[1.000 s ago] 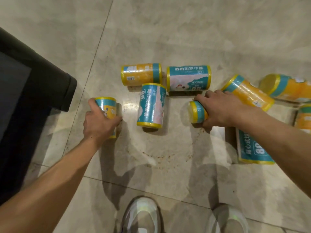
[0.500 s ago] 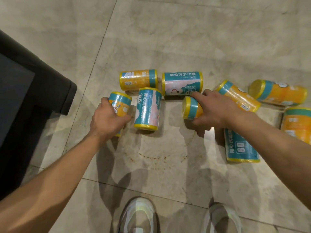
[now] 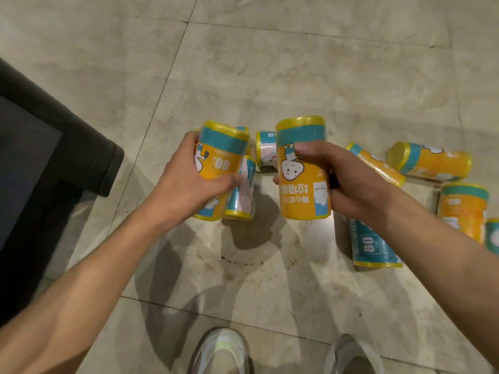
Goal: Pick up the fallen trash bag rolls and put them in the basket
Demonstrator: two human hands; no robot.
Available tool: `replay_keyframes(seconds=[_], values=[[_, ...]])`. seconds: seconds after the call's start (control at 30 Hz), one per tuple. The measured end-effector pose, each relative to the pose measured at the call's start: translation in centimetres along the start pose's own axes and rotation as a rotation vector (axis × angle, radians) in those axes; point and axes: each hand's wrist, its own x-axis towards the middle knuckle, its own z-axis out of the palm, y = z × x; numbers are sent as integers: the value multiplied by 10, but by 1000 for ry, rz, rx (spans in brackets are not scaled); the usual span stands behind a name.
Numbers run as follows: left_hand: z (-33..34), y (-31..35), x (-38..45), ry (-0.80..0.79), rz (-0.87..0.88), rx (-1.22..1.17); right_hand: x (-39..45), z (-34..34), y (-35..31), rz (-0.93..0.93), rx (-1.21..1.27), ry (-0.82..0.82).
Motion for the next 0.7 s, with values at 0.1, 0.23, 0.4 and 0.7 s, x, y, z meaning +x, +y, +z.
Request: replay_keyframes(seconds=[0.1, 0.23, 0.4, 0.7], values=[[-3, 21, -4, -70, -12, -183, -8, 6, -11, -4, 95, -13], [-16, 53, -14, -149, -82, -520, -28, 16, -30, -51, 227, -50], [-60, 150, -46, -202, -167, -771, -96, 59, -96, -68, 307, 10], [-208, 462, -164, -255, -275, -890, -345, 211, -328, -96, 319, 171]])
